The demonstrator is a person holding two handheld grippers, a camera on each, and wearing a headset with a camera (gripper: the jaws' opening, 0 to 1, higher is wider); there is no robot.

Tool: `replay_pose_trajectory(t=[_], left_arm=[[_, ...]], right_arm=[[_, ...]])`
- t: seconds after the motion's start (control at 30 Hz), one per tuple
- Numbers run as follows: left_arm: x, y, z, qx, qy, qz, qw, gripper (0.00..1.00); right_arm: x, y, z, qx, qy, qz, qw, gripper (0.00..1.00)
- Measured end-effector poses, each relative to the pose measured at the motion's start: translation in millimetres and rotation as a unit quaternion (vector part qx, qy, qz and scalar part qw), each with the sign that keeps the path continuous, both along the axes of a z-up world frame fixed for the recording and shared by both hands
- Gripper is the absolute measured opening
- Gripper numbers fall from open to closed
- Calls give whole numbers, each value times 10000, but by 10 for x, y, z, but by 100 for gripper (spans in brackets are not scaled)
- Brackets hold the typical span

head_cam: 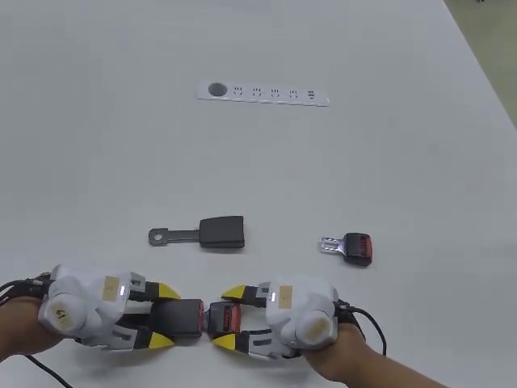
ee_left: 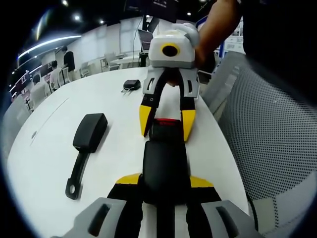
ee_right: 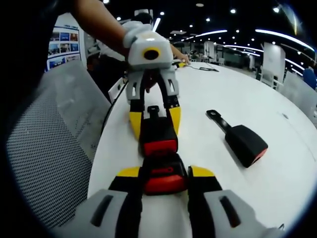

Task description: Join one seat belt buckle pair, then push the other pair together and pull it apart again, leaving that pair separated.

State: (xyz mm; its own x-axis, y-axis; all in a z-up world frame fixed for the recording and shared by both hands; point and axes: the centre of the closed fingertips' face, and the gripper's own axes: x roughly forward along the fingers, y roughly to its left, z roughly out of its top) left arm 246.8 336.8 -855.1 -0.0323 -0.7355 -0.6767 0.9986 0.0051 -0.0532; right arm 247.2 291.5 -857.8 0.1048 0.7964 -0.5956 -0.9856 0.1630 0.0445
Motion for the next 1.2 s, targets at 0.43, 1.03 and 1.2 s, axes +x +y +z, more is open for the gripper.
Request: replay_pose_trajectory(t=[0.43,1.03,1.2], left_arm=[[4,2,-26,-10,22,-2,10000,34],[8,-39,-46,389,-50,-194,9990,35],[55,-61,-24,650,-187,-107,9977,39]], right_arm=[[-1,-16,2,46,0,-77,10000,34],[0,-40,20,-58,-42,-57,10000,38],[35,-82,96,-30,249,-528,9983,49]])
